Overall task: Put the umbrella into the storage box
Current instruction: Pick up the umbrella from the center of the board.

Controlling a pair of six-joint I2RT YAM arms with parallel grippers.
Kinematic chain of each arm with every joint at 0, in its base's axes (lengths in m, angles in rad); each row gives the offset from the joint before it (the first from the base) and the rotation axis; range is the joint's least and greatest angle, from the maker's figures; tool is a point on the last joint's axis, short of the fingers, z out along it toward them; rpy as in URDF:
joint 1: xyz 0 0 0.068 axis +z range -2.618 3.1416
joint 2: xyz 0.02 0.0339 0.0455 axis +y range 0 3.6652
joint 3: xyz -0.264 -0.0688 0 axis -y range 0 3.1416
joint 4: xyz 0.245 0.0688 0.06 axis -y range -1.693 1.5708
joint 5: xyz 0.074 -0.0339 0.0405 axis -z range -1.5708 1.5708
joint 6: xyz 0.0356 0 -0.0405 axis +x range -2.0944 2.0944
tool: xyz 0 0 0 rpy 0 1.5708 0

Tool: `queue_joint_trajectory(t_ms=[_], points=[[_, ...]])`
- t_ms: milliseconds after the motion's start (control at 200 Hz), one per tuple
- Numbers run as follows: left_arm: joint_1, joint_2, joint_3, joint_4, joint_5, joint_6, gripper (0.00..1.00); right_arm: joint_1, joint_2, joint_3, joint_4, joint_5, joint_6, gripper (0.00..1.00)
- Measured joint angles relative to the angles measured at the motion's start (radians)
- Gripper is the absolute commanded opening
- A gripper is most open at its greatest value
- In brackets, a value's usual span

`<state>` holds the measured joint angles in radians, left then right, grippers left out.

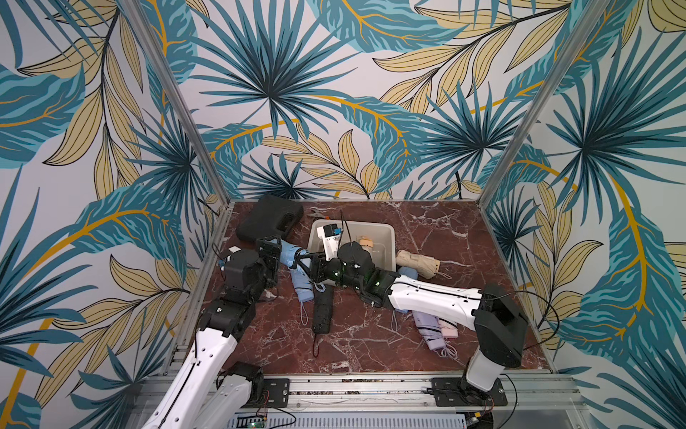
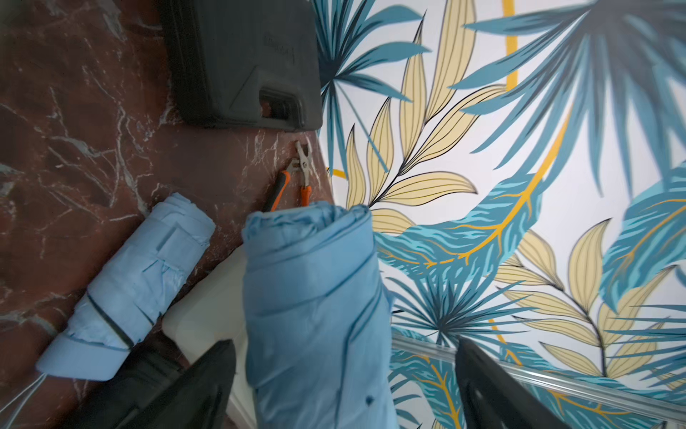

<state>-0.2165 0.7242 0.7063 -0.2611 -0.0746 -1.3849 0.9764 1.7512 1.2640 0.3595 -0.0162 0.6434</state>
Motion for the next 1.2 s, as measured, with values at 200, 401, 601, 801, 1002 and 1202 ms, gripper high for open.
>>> queue_joint_trajectory(t_ms=[200, 401, 601, 801, 1002, 1202], points=[[0.0, -0.019, 0.216, -0.091, 0.142, 0.592, 0.93, -0.021, -0.036, 0.0, -0.138, 0.023, -0.042, 0.0], [-0.077, 0.024, 0.47, -0.342, 0.277, 1.278, 1.0, -0.1, -0.096, 0.086, -0.388, -0.033, -0.126, 0.0], [-0.232, 0.031, 0.459, -0.591, 0.227, 1.711, 1.0, -0.18, -0.137, 0.169, -0.612, -0.176, -0.217, 0.0], [-0.352, 0.034, 0.369, -0.566, 0.13, 1.955, 1.0, -0.168, -0.174, 0.172, -0.792, -0.347, -0.317, 0.0], [-0.407, 0.077, 0.327, -0.51, 0.139, 2.054, 1.0, -0.166, -0.199, 0.172, -0.871, -0.45, -0.341, 0.0], [-0.419, 0.124, 0.271, -0.504, 0.187, 2.023, 0.99, -0.166, -0.201, 0.171, -0.891, -0.499, -0.325, 0.0]])
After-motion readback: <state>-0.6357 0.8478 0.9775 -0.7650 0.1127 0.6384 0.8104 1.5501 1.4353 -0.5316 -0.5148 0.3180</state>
